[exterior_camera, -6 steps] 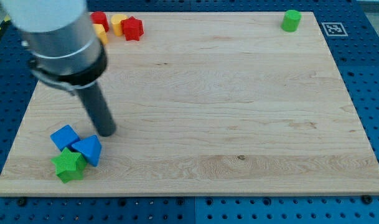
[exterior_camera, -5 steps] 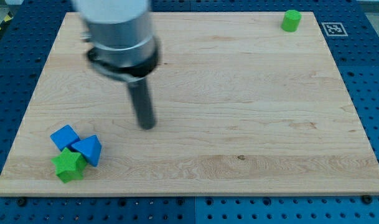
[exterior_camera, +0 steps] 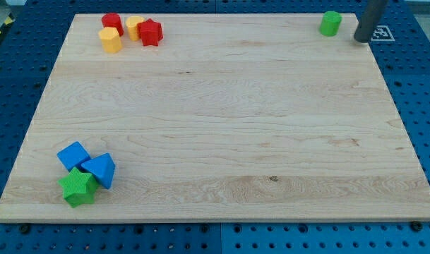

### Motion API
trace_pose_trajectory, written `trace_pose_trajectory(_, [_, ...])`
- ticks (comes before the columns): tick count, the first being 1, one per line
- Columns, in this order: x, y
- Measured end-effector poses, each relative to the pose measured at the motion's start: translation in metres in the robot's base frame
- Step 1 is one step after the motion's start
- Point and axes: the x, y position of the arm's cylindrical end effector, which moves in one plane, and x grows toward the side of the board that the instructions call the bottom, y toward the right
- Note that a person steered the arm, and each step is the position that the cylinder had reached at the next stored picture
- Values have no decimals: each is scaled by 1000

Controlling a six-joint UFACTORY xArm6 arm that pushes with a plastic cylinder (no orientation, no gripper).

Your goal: Slide the green circle to the blue triangle

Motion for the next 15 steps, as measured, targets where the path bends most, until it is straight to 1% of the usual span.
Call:
trace_pose_trajectory(1, [-41, 4])
trace_pose_trajectory(2, [-76, -19])
trace_pose_trajectory(3, [-74, -42])
trace_pose_trajectory(4, [-60, -54])
trace_pose_trajectory(6, [-19, -65])
trace_pose_trajectory(8, [23, -104])
trace_pose_trajectory(11, [138, -170])
trace_pose_trajectory(13, [210, -229])
trace_pose_trajectory(14, [238, -260])
trace_pose_trajectory(15, [240, -274])
